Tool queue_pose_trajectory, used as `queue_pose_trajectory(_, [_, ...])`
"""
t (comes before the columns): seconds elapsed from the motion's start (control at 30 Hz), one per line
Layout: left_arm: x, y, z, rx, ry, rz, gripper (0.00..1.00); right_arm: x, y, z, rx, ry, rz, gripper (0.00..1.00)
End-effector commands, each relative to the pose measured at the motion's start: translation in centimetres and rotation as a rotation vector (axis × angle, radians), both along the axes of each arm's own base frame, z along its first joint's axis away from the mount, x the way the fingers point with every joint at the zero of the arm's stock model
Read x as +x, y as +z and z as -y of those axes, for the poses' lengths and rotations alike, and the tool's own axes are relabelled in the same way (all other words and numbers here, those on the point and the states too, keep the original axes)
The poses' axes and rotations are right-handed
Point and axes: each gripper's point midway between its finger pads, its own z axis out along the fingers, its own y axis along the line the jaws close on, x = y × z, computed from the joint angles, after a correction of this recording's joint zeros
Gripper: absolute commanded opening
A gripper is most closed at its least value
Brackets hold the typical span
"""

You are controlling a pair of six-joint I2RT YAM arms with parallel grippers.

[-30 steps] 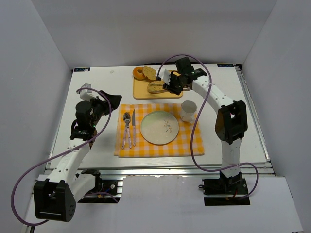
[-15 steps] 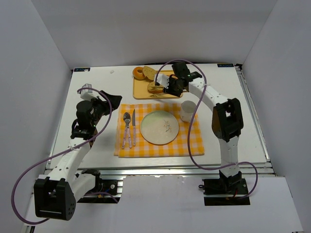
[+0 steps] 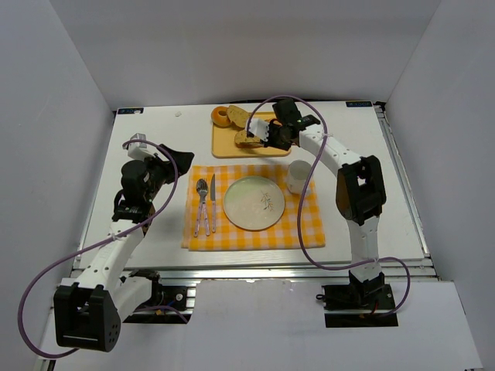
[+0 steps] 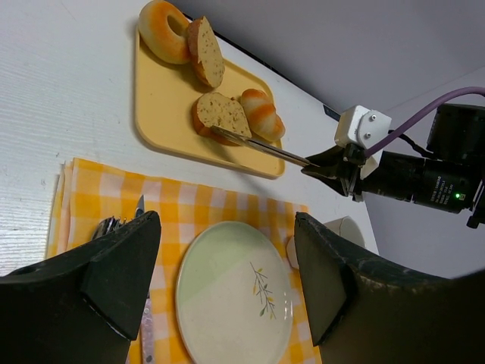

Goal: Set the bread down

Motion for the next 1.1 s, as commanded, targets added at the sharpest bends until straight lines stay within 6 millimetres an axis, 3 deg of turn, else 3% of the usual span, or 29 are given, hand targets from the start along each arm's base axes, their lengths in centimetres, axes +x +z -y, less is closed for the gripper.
queue_pose_trajectory(0.0, [-0.3, 0.7, -0.3, 0.013, 0.013, 0.024, 0.81, 0.0, 1.3, -0.7, 0.031, 0.014, 0.021, 0.12])
queue_pose_trajectory(0.1, [-0.4, 1.0, -0.2, 0.012, 0.011, 0.03, 0.8, -0.9, 3.1, -1.2, 0.09, 0.013, 0.001, 0.08])
queue_pose_trajectory(0.2, [-0.4, 1.2, -0.3, 0.013, 0.016, 0.035, 0.81, -2.3, 6.2, -1.7, 0.174, 0.012, 0.002, 0.07])
queue_pose_trajectory(0.3, [-0.4, 1.3, -0.3, 0.013, 0.016, 0.037, 0.8, -3.6, 7.3, -1.9, 0.231, 0.001, -0.032, 0.06])
queue_pose_trajectory(0.4, [-0.4, 1.4, -0.3, 0.011, 0.013, 0.036, 0.8, -6.0, 9.1, -1.7, 0.285, 0.012, -0.056, 0.06])
queue_pose_trajectory(0.43, [-0.4, 1.5, -0.3, 0.011, 0.014, 0.039, 0.8, -6.9, 8.1, -1.4, 0.282, 0.012, -0.087, 0.06])
queue_pose_trajectory(0.5, [-0.5, 1.5, -0.3, 0.016, 0.011, 0.036, 0.8, -9.0, 9.3, -1.3, 0.32, 0.045, -0.096, 0.06])
queue_pose_trajectory(0.53, [-0.5, 1.6, -0.4, 0.017, 0.013, 0.036, 0.81, -10.4, 7.7, -0.8, 0.307, 0.046, -0.141, 0.06])
queue_pose_trajectory(0.6, [-0.5, 1.6, -0.3, 0.019, 0.012, 0.037, 0.8, -12.6, 8.3, -0.2, 0.326, 0.075, -0.149, 0.06])
queue_pose_trajectory(0.63, [-0.5, 1.8, -0.3, 0.015, 0.011, 0.039, 0.81, -13.5, 7.9, 0.2, 0.319, 0.086, -0.159, 0.06])
queue_pose_trajectory(0.67, [-0.5, 1.7, -0.2, 0.014, 0.009, 0.04, 0.81, -15.2, 6.0, 0.9, 0.297, 0.083, -0.209, 0.06])
queue_pose_trajectory(0.7, [-0.5, 1.7, -0.2, 0.01, 0.008, 0.039, 0.8, -16.1, 6.5, 1.5, 0.302, 0.088, -0.196, 0.07])
queue_pose_trajectory(0.77, [-0.4, 1.8, -0.2, 0.004, 0.007, 0.043, 0.81, -18.0, 4.6, 2.6, 0.275, 0.079, -0.235, 0.07])
queue_pose_trajectory(0.8, [-0.4, 1.6, -0.1, 0.004, 0.004, 0.04, 0.81, -18.7, 4.8, 3.0, 0.275, 0.081, -0.23, 0.08])
queue_pose_trajectory(0.87, [-0.3, 1.6, 0.0, 0.001, -0.003, 0.04, 0.8, -20.0, 3.4, 3.7, 0.258, 0.073, -0.257, 0.08])
queue_pose_trajectory(1.07, [0.1, 1.4, 0.4, 0.0, -0.02, 0.031, 0.8, -20.7, 2.5, 4.4, 0.251, 0.051, -0.265, 0.14])
